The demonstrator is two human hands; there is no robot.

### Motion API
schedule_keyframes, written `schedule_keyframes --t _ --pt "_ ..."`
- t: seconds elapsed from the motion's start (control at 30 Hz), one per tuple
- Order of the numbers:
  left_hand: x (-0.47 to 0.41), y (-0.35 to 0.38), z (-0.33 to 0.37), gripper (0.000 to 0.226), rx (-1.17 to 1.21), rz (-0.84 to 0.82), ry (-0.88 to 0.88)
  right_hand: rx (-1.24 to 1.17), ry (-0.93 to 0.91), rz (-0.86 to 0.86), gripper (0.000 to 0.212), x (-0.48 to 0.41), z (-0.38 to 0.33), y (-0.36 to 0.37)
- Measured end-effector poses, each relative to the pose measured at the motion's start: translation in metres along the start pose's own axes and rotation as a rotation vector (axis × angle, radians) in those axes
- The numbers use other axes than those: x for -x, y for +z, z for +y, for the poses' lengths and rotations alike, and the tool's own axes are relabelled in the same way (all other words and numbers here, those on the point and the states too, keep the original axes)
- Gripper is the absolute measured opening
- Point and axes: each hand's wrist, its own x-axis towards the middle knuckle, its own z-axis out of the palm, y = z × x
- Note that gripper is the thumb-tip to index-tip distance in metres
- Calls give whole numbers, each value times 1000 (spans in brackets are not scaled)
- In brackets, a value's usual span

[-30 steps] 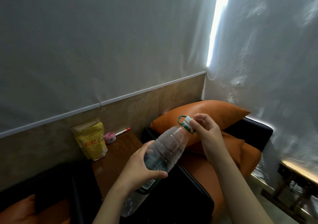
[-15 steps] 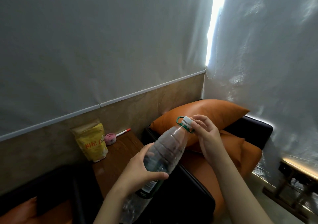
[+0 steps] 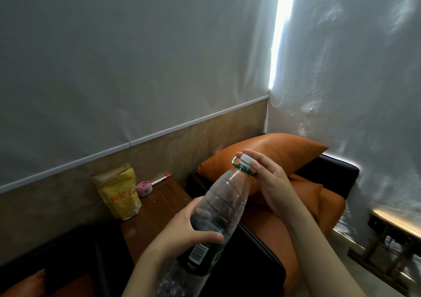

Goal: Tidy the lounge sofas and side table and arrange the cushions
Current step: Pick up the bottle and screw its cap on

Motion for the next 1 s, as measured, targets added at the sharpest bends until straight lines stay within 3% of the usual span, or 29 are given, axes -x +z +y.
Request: schedule_keyframes --t 0.2,0.37,0.5,0.7,0.77,0.9,1.0 --pt "4 5 3 65 46 5 12 -48 -34 51 50 -4 2 -1" --pt "2 5 2 67 -7 60 21 -175 -55 129 45 -5 8 -2" --pt "0 7 2 76 -107 137 17 -252 -77 195 60 -5 13 -2" --pt "0 22 18 100 -484 409 40 -235 -77 320 20 -5 14 4" --pt "-2 21 17 99 -454 388 42 -242 -67 333 21 -5 14 4" --pt "-3 7 9 87 -199 173 16 -157 -18 267 61 -3 8 -2" --pt "-2 3 10 79 -24 13 4 -141 15 157 49 -1 1 -3"
